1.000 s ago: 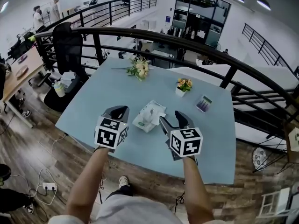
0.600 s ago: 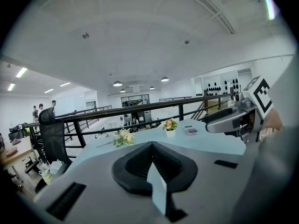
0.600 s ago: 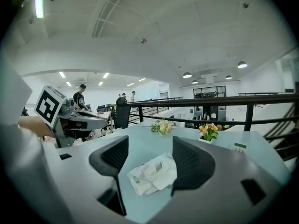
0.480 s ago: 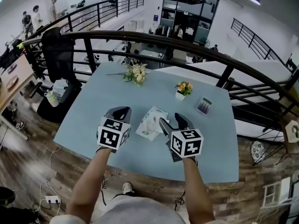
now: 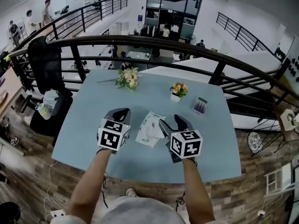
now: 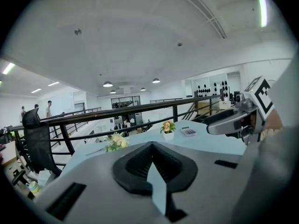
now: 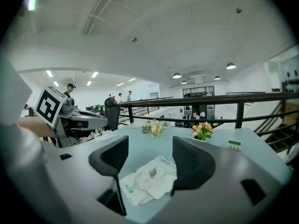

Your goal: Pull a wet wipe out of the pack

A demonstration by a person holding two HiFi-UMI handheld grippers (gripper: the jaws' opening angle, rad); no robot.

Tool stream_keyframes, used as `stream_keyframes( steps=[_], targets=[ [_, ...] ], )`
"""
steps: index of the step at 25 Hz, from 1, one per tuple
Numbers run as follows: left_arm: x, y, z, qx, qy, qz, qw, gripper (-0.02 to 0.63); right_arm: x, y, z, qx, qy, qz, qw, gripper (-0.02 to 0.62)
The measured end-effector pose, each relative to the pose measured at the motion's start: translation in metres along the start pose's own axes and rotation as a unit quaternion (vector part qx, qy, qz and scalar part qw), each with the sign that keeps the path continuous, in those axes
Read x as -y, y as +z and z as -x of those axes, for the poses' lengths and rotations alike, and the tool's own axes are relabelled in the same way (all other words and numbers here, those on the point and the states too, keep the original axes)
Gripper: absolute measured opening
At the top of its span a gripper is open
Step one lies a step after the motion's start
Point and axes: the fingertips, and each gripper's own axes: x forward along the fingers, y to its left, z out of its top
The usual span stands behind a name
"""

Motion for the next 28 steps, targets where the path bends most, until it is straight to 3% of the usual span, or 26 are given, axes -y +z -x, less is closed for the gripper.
stream_keyframes(
  steps=[13,28],
  targets=[
    [-0.018,-0.006,-0.014,0.006,-0.035,-0.002,0.9994,-0.006,0.001,-0.006,-0.01,-0.005,-0.046,-0.01,0.999,0.278],
    [-0.021,-0.011,-0.016,-0.002,-0.023,0.002,0.9997,-0.006,0.002,-0.011,-0.022,-0.017,-0.032,0.0,0.999,0.278]
  ],
)
